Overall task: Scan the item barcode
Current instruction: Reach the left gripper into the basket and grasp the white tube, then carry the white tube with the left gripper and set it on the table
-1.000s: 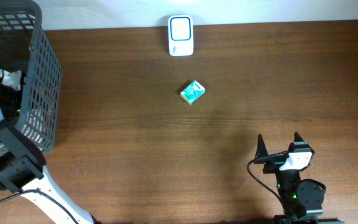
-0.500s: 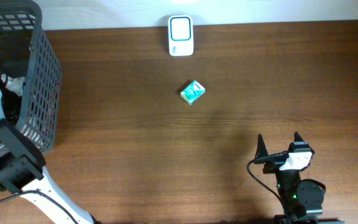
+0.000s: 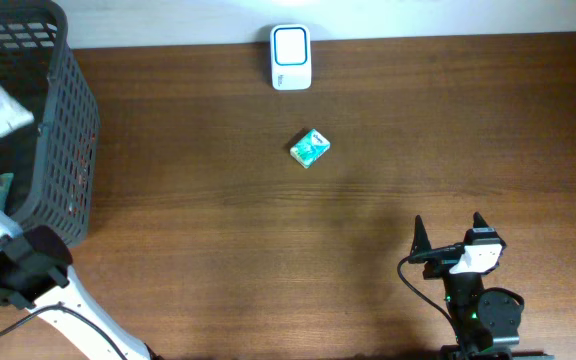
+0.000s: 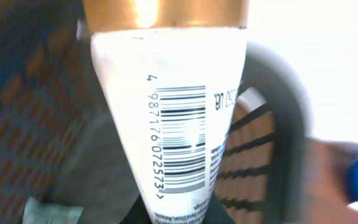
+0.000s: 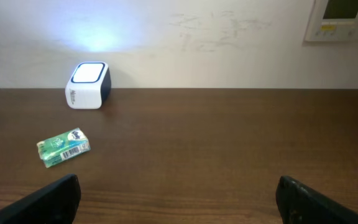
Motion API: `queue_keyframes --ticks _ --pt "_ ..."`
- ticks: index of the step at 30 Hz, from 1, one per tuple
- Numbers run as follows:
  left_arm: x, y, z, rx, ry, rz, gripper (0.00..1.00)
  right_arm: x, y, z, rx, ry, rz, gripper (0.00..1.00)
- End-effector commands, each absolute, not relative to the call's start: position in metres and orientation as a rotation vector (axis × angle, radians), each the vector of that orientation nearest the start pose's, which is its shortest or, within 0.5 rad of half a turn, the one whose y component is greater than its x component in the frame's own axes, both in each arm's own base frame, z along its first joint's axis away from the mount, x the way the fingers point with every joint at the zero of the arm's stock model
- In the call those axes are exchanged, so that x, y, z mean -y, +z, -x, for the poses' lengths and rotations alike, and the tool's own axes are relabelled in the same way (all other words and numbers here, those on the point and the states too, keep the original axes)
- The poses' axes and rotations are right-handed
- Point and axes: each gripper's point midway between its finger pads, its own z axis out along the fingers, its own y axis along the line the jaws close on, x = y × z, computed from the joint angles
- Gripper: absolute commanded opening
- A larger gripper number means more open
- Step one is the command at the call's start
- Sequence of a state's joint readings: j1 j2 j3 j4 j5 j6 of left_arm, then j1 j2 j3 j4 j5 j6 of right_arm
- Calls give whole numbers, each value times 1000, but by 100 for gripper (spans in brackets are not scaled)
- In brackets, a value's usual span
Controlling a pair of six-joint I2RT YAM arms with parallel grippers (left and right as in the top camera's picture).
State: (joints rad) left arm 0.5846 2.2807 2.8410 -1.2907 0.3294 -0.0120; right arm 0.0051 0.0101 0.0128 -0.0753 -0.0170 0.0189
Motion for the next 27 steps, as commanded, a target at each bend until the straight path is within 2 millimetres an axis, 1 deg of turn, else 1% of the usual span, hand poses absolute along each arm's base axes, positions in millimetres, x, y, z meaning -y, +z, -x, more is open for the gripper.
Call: queue_keyframes --ticks 1,3,5,7,8,9,10,12,13,14,15,16,17,19,21,22,24,25,27 --pt "-217 438 -459 -1975 -130 404 0 -2 156 -246 -1648 23 -1 99" --pt "-191 478 -443 -1892 -155 330 0 -2 156 -246 -1648 23 -1 99" --pt "-166 502 -438 -1841 -224 235 0 -2 156 -246 -1648 23 -1 99" --pt "-122 521 -432 -1796 -421 88 0 -2 156 -246 -1648 23 -1 99" --pt "-107 523 -431 -1791 -484 42 0 -2 156 -246 -1648 23 -1 99" --pt "-82 526 -429 -1784 -582 -43 0 -2 156 -246 -1648 23 -1 99" --pt "-56 523 -430 -1798 -655 -96 0 -2 156 -246 -1648 23 -1 99" --pt "-20 517 -433 -1829 -730 -149 0 -2 156 -246 -1648 23 -1 98" --pt "5 513 -434 -1846 -778 -192 0 -2 156 -246 -1648 23 -1 99" --pt "21 506 -436 -1876 -791 -199 0 -2 156 -246 -1648 23 -1 98" --pt "34 492 -441 -1933 -773 -177 0 -2 156 -246 -1648 23 -1 99" --pt "44 472 -447 -2019 -710 -127 0 -2 156 -246 -1648 23 -1 99" --pt "48 455 -452 -2084 -645 -87 0 -2 156 -246 -1648 23 -1 99" --pt "63 409 -460 -2251 -504 -37 0 -2 156 -246 -1648 23 -1 99" --pt "85 370 -462 -2388 -455 -56 0 -2 156 -246 -1648 23 -1 99" --pt "106 336 -463 -2496 -444 -94 0 -2 156 -246 -1648 23 -1 99" --pt "141 289 -469 -2622 -464 -166 0 -2 156 -246 -1648 23 -1 99" --pt "159 258 -472 -2696 -469 -206 0 -2 156 -246 -1648 23 -1 99" --pt "184 207 -470 -2825 -465 -259 0 -2 156 -246 -1648 23 -1 99"
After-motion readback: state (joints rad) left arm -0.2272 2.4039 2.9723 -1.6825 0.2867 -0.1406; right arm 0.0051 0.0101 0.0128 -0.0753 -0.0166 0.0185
